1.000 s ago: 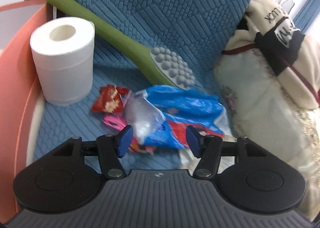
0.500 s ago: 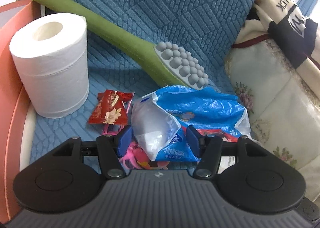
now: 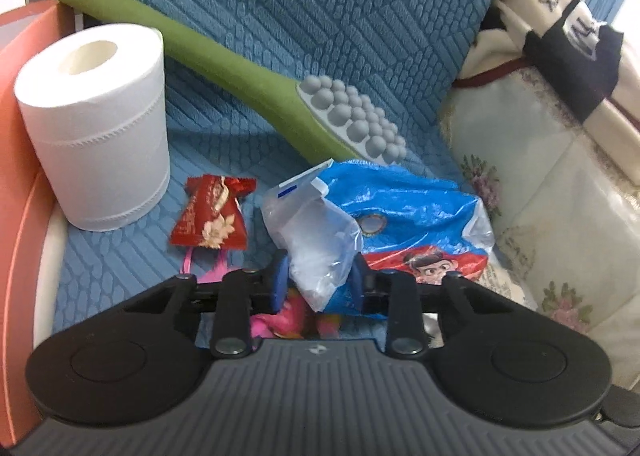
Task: Organize soft objects
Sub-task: 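Close the right tool on the white fluffy hair tie while the left tool holds the bag, then carry the snack bag in the left tool and hair tie in the right tool to the box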
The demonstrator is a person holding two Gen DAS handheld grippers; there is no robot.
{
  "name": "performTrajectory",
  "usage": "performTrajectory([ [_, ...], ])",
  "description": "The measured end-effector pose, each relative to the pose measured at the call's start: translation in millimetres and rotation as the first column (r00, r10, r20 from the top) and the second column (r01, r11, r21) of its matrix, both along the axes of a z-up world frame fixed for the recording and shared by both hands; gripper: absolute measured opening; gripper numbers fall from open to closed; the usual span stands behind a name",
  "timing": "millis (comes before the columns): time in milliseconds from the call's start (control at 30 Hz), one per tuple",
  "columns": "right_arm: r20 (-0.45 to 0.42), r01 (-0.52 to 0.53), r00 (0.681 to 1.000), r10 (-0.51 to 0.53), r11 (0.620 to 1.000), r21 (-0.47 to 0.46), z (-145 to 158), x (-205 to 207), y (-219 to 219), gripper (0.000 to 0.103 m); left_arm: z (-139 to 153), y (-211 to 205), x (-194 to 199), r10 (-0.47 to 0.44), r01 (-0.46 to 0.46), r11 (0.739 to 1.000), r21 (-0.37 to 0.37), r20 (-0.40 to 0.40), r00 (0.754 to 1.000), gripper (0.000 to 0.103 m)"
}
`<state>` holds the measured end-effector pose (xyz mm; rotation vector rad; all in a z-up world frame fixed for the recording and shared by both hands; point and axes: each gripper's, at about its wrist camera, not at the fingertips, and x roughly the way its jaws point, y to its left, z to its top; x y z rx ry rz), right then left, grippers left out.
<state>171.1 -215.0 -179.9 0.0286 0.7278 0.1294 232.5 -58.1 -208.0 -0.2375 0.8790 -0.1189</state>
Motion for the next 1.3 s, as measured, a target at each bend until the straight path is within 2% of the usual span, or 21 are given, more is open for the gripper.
performTrajectory([
  [67,0.005,-0.002,1.000,0.002,1.000,0.019,2,-3,-1,0.023,7,1,-5,0.003,-0.003,1.000,-0.004,0.015,1.000,0.033],
  [167,0.016,-0.005,1.000,0.004,0.999,0.040,5,-7,-3,0.021,18,5,-14,0.018,-0.017,1.000,-0.015,0.036,0.999,0.032],
  [600,0.055,-0.010,0.998,0.003,0.992,0.128,18,-28,-15,0.021,65,30,-74,0.106,-0.099,0.993,-0.065,0.115,0.988,0.031],
  [800,0.046,-0.046,0.998,0.040,0.988,0.151,19,-36,-13,0.021,65,46,-103,0.133,-0.128,0.991,-0.048,0.107,0.985,0.031],
  [967,0.005,-0.079,0.997,0.080,0.980,0.184,15,-35,-11,0.021,62,62,-122,0.160,-0.158,0.987,-0.025,0.105,0.981,0.031],
  [1300,-0.002,-0.065,0.998,0.066,0.982,0.177,17,-43,-11,0.021,63,82,-149,0.175,-0.176,0.984,0.000,0.097,0.980,0.031],
])
